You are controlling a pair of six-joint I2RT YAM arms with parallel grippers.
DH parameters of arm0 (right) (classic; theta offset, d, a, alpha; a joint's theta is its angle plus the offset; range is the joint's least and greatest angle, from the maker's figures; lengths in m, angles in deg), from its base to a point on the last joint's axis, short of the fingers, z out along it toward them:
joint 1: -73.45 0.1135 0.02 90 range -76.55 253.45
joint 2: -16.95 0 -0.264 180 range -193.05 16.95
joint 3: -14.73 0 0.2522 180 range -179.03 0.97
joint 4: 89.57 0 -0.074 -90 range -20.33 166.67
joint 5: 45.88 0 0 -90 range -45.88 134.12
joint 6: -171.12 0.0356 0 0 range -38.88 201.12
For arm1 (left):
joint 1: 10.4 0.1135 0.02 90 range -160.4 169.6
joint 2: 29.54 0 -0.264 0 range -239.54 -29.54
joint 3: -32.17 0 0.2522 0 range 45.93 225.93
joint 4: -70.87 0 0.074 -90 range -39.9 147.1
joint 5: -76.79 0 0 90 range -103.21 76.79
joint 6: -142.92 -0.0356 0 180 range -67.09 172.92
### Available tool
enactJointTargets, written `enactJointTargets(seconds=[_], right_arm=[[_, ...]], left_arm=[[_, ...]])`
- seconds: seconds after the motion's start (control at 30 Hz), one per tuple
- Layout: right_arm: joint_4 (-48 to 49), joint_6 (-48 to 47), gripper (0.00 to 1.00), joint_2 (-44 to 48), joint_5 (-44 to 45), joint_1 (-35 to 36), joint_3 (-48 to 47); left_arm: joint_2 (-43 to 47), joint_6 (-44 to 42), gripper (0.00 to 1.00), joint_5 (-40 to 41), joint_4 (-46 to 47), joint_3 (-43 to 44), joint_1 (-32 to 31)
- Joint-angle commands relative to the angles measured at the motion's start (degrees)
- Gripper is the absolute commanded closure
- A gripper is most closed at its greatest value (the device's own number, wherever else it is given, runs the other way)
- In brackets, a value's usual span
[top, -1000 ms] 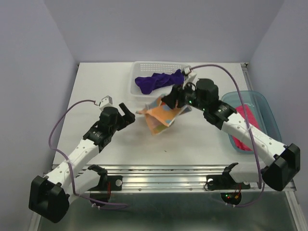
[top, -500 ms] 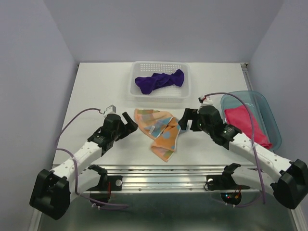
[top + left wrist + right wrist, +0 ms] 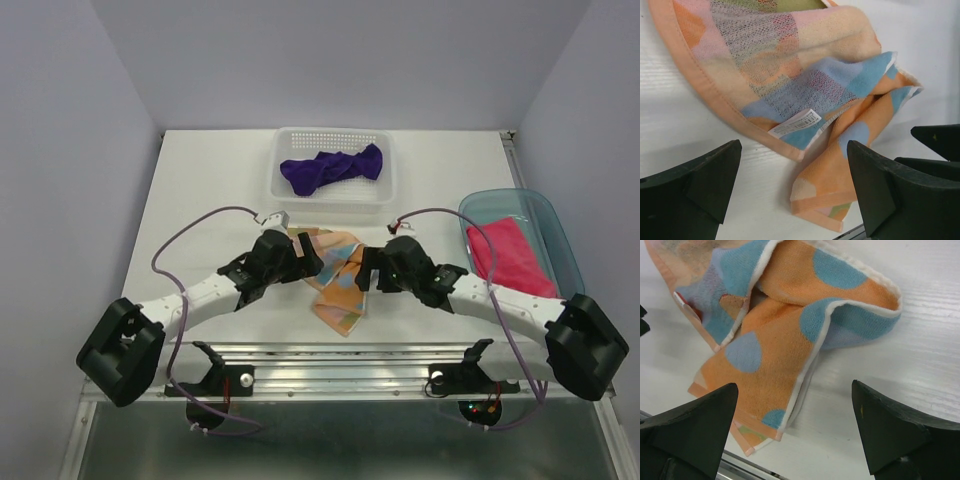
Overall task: Fold and stack the towels
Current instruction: Flatten out the crumpled towel
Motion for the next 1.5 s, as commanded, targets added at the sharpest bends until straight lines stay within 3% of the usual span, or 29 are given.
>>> enactJointTargets(seconds=[0.0, 0.17, 0.4, 0.63, 0.93, 1.2, 1.47], right_arm=[[5.9, 4.9, 0.0, -1.7, 0.9, 0.9, 2.4], [6.3, 5.8, 0.0, -1.5, 1.0, 1.1, 2.3], [6.4, 6.1, 0.02, -3.2, -7.7, 3.9, 2.7], [5.7, 10.4, 0.09, -5.6, -7.7, 8.2, 4.1], [9.4, 12.6, 0.4, -6.6, -7.8, 8.4, 5.1], [9.4, 14.0, 0.5, -6.3, -10.0, 8.4, 5.3], [7.9, 14.3, 0.82, -5.5, -8.0, 8.4, 4.8]], left_arm=[[-3.9, -3.7, 0.01, 0.8, 3.7, 3.7, -0.3], [-4.9, -3.6, 0.01, -1.9, 3.7, 3.9, -2.4], [8.5, 3.6, 0.01, -0.7, 3.7, -7.0, -5.5], [17.9, 8.6, 0.01, 0.5, 3.6, -13.9, -6.8], [17.7, 9.0, 0.01, 1.3, 3.3, -14.5, -6.9], [17.1, 9.2, 0.01, 1.5, 3.4, -14.5, -6.9], [17.9, 9.5, 0.01, 1.4, 3.3, -14.9, -6.9]])
